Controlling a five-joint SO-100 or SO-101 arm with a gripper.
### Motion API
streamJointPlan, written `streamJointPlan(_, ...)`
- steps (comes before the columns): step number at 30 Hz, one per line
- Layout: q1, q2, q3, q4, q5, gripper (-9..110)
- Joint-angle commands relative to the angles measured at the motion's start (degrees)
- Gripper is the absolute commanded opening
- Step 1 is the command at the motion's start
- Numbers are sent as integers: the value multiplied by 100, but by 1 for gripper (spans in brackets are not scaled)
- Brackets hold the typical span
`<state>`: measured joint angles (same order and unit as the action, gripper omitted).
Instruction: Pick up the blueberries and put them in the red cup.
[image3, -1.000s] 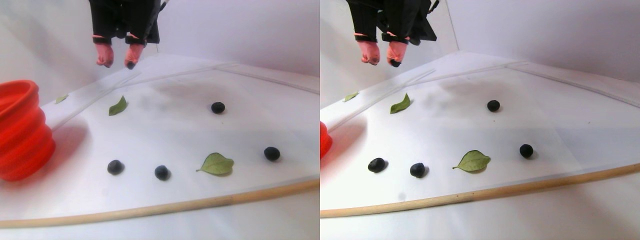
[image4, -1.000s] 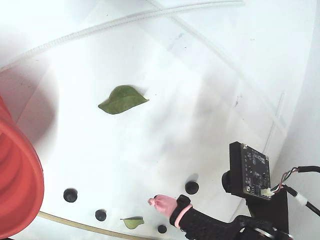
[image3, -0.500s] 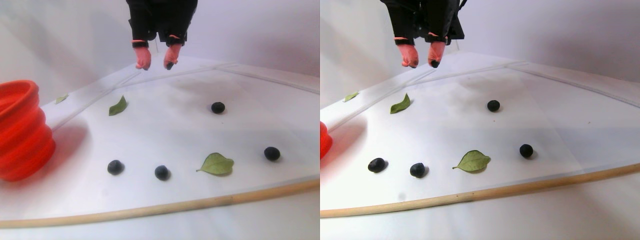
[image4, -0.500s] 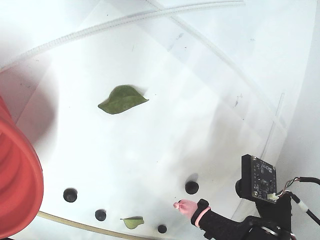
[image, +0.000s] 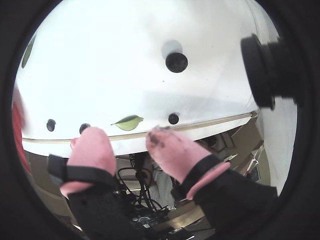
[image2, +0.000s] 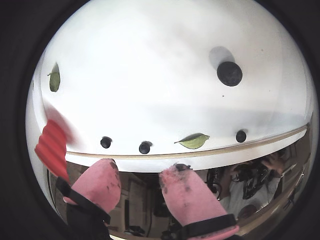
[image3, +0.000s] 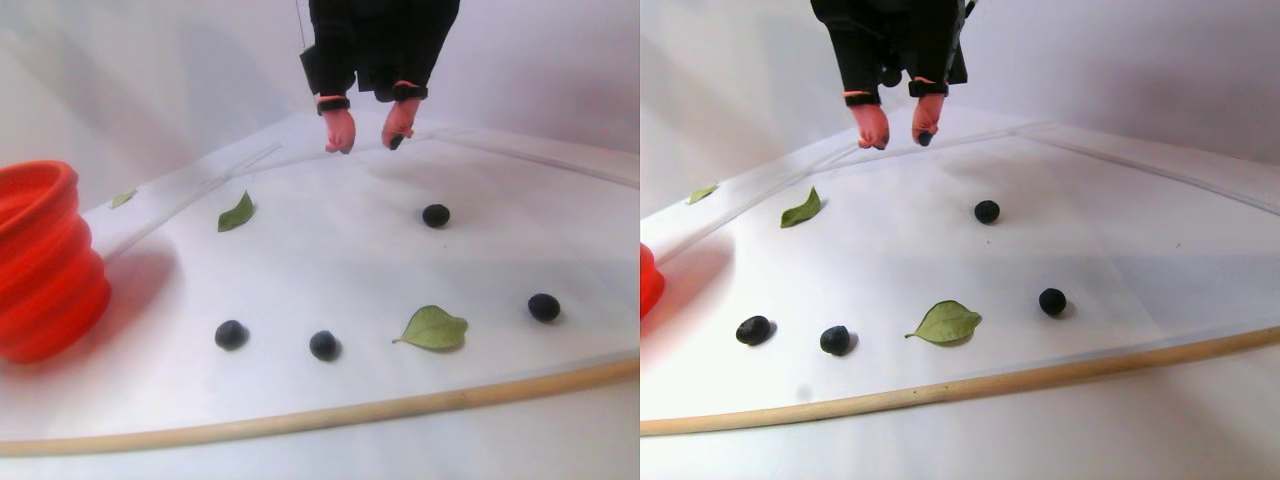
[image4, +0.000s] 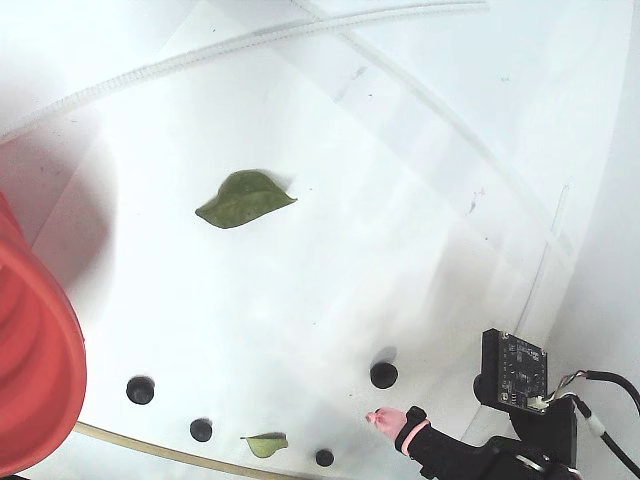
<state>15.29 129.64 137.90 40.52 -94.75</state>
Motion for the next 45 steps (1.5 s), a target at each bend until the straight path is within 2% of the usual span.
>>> streamJointPlan(1, 158, 0, 18, -114, -123, 15)
streamJointPlan(20, 853, -694, 0, -967, -642, 16)
streamJointPlan(45, 1195, -1863, -316, -1951, -721, 18)
